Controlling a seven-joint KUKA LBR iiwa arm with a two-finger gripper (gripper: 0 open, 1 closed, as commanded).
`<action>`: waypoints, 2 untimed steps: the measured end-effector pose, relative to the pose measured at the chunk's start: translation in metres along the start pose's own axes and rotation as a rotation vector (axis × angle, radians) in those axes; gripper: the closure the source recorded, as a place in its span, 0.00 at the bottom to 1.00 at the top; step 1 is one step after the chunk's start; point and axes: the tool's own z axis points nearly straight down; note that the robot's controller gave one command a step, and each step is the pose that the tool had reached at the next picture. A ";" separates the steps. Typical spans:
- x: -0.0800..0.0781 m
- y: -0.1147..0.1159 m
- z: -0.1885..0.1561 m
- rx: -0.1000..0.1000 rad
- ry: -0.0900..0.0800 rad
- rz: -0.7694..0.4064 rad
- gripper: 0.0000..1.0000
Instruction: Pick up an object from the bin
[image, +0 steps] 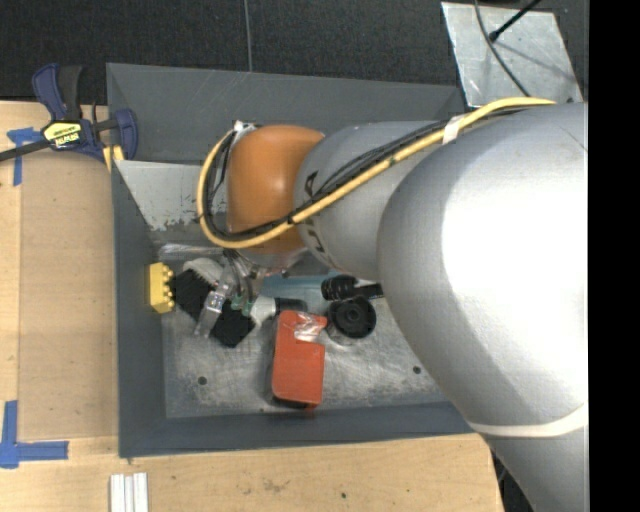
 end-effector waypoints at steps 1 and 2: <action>-0.007 0.013 0.016 0.000 0.000 -0.022 1.00; -0.007 0.013 0.016 0.000 0.000 -0.022 1.00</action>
Offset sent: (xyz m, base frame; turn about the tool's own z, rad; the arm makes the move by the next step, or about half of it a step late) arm 0.0000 0.0000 0.0000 0.0000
